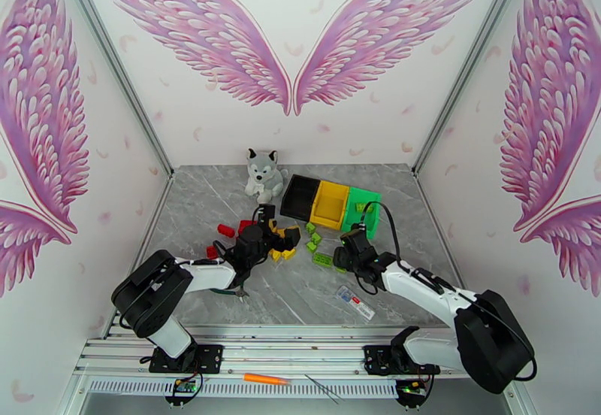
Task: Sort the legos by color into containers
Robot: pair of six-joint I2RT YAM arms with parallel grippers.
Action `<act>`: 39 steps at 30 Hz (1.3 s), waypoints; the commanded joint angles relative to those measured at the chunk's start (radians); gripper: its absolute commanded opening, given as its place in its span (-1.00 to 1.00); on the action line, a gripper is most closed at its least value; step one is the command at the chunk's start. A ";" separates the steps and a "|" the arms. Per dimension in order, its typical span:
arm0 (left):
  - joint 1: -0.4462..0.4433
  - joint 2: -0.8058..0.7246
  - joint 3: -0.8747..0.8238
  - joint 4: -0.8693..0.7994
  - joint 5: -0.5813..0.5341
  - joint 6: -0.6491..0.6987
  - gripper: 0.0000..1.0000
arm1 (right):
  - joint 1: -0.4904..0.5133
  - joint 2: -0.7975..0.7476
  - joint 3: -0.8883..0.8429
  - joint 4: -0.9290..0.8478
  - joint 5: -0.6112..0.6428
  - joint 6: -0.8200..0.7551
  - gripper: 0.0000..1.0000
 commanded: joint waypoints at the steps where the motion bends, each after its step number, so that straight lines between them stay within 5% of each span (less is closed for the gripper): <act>1: -0.005 0.002 0.034 -0.003 -0.012 0.014 0.98 | 0.012 0.040 0.006 0.040 0.004 0.028 0.24; 19: -0.019 -0.041 0.002 -0.020 -0.046 0.035 0.97 | 0.015 0.153 -0.009 0.107 0.024 0.039 0.15; 28: -0.041 -0.044 0.018 -0.059 -0.063 0.082 0.97 | 0.013 0.114 0.005 0.084 0.048 0.029 -0.46; 39: -0.233 -0.002 0.093 -0.113 -0.245 0.349 0.98 | -0.176 0.066 0.236 -0.031 0.105 -0.067 -0.55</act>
